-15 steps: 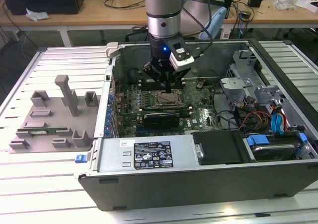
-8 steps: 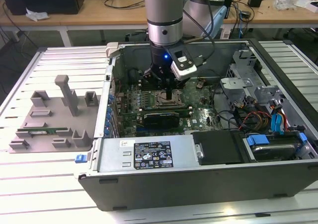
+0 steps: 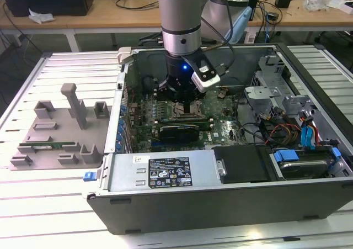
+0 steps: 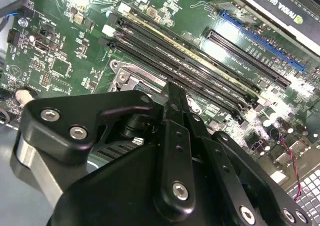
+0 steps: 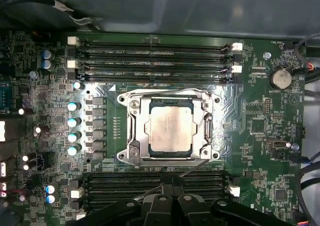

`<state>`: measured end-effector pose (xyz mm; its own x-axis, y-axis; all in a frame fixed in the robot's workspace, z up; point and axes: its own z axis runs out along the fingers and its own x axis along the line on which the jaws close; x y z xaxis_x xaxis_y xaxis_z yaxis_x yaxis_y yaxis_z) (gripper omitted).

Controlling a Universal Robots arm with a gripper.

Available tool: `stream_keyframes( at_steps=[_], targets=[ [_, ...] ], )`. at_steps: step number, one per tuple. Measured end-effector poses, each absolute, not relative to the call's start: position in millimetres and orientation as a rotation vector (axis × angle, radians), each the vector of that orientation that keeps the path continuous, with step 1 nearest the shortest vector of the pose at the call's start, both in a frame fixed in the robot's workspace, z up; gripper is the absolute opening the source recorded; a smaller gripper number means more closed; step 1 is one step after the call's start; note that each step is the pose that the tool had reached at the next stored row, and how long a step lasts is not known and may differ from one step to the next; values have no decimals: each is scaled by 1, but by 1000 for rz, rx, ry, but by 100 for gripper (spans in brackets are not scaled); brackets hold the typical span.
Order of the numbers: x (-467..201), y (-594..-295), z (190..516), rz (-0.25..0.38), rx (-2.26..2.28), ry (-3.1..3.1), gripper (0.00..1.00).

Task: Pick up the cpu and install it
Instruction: 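Install the second cpu locking lever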

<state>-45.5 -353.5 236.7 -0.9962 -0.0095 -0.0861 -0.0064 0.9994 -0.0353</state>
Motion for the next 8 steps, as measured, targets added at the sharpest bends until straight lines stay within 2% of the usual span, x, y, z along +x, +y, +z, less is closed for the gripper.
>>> stream_keyframes(
  at_steps=[8],
  targets=[
    [-46, -353, 236, -54, -13, 3085, 11]
  ],
)
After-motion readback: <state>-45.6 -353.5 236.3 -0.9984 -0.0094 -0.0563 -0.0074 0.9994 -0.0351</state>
